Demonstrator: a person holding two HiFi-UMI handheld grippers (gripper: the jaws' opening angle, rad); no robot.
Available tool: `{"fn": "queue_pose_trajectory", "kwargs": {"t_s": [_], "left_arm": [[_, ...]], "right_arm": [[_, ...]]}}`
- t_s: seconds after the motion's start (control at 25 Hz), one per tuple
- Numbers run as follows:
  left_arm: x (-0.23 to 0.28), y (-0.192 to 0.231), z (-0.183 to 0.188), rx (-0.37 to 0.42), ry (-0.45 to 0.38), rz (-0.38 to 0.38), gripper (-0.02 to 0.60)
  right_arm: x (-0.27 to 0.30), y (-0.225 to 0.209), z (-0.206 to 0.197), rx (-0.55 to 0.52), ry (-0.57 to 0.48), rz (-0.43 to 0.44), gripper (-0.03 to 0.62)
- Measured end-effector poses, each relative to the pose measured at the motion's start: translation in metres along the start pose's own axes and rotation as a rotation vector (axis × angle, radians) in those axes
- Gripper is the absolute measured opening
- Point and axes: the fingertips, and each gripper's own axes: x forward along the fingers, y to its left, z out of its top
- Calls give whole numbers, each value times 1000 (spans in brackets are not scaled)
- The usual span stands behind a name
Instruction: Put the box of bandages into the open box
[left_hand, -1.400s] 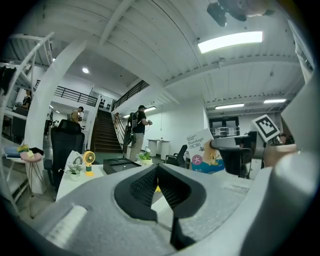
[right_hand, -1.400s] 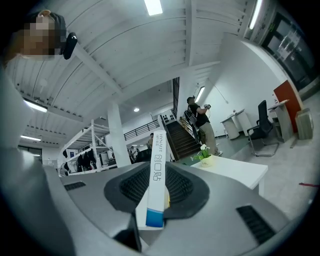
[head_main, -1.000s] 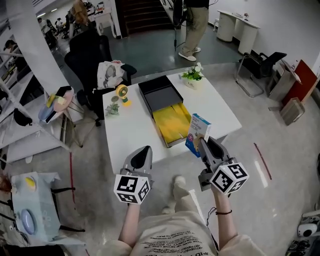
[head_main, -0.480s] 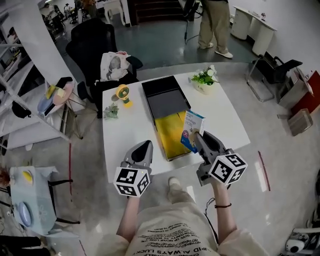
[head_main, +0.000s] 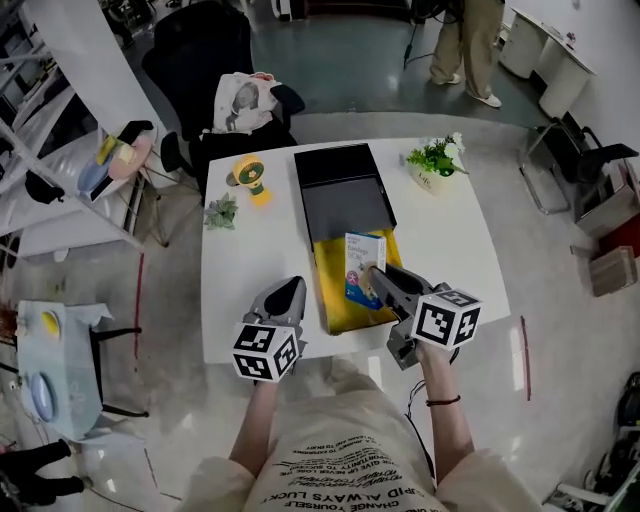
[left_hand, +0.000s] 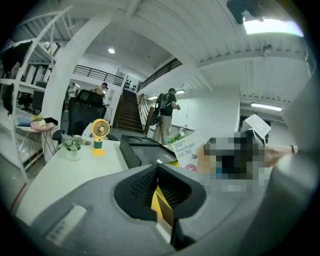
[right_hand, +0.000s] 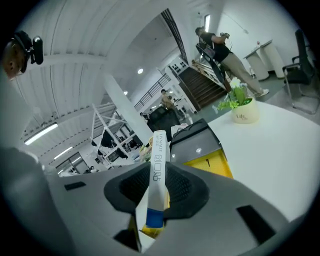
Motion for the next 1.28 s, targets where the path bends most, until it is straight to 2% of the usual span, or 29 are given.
{"fn": "queue_pose_trajectory", "kwargs": {"t_s": [0.32, 0.56, 0.88, 1.28], "left_arm": [[24, 12, -24, -62, 61, 53, 21], [35, 17, -39, -97, 84, 90, 22], [45, 20, -52, -124, 114, 120, 22], [49, 25, -57, -113, 156, 131, 21]], "right_arm": [[32, -27, -22, 96, 215, 51, 91], [44, -41, -34, 168, 323, 76, 91], [56, -49, -50, 261, 423, 106, 91], [64, -61, -58, 354, 451, 70, 92]]}}
